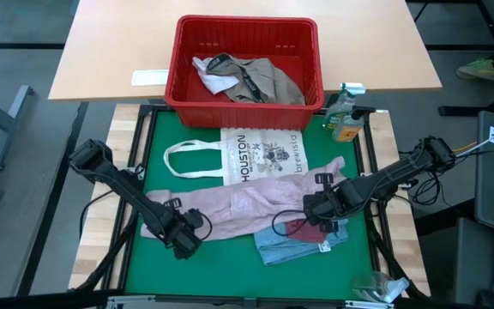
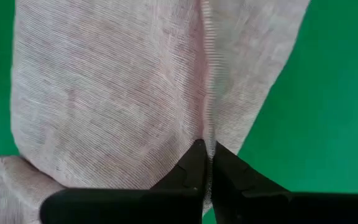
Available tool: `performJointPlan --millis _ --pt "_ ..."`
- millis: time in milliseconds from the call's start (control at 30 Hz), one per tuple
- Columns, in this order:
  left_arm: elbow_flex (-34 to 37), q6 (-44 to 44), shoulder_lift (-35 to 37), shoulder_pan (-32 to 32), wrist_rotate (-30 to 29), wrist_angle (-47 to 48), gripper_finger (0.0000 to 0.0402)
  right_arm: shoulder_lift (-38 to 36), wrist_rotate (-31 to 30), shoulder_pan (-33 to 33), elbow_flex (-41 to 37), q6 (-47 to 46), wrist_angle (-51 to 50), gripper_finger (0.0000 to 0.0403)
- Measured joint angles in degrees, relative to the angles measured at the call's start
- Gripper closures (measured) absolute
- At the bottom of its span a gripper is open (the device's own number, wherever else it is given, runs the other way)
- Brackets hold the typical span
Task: Fold Laundry from Bin
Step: Fold the pink shirt from the red laundry basket
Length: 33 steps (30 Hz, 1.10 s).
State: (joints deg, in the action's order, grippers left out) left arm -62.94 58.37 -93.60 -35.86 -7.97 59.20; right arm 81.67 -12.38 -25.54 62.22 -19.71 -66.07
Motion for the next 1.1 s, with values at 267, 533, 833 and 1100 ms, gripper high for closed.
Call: performJointPlan --millis 267,533,833,1100 --pt "0.00 0.00 -3.55 -0.70 1.26 -0.74 0.0345 0.00 0.00 0.00 0.00 0.00 -0.06 0.0402" --pt "0.00 0.07 -3.59 -0.70 1.77 -1.91 0.0293 0.00 0.46 0.02 0.00 0.00 -0.24 0.0336" --pt "0.00 0.07 -3.45 0.27 7.88 -3.07 0.0277 0.00 0.52 0.02 0.00 0.00 -0.19 0.0252" --pt "0.00 -1.15 -0.04 2.79 11.36 -2.71 0.0280 0.00 0.73 0.02 -0.02 0.02 -0.14 0.0248"
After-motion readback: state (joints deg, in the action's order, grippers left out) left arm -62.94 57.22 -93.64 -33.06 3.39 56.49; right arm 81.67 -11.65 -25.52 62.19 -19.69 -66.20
